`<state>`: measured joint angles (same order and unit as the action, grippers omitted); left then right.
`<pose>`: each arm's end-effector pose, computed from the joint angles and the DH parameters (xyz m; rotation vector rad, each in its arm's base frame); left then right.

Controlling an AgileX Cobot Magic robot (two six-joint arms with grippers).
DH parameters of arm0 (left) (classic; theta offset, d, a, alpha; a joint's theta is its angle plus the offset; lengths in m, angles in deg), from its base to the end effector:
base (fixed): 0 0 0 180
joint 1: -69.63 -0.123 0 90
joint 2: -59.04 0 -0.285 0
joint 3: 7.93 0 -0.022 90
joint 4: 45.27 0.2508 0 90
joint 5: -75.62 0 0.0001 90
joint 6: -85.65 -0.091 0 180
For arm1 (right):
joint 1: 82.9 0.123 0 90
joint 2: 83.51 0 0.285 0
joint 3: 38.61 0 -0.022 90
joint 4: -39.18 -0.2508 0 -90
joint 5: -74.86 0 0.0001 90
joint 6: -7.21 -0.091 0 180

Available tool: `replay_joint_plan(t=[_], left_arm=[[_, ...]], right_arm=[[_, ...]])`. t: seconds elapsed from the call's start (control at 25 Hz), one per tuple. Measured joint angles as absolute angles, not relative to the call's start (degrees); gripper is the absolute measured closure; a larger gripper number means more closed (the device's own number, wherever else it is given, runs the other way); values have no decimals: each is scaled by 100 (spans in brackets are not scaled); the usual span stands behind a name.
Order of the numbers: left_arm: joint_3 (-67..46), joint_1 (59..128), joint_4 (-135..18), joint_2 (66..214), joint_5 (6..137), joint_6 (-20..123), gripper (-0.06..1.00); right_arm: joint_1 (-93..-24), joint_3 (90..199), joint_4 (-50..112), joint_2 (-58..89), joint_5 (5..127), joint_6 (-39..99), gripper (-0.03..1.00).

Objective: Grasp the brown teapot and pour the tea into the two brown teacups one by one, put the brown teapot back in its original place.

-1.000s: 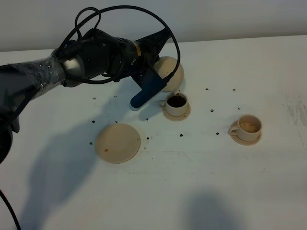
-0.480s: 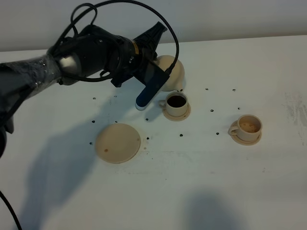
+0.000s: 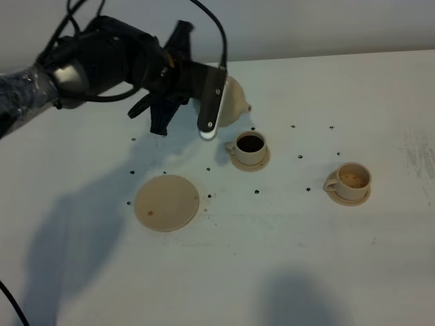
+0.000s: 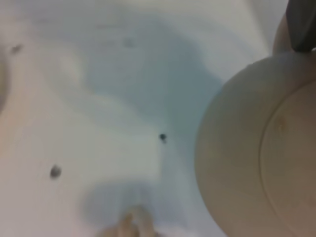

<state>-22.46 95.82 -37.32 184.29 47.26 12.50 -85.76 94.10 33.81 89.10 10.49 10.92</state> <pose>0.4213 -0.2005 0.2191 1.9707 1.5141 0.4961 -0.0110 0.0082 0.2786 -0.0249 2.0742 0.0423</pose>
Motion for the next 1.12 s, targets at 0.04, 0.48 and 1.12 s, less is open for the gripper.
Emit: replay_joint_plan(t=[0.04,0.48,1.12], left_arm=[[-2246,9556,-3767,18421,4625,1623,85],[-2246,9359,-4628,18415,4149,4376,85],[-2246,9359,-4832,18474,3449,6106,85]], right_arm=[[-8576,9410,3381,8910,1049,1092,39],[-8576,9410,3381,8910,1049,1092,39],[-8576,9410,3381,8910,1049,1092,39]])
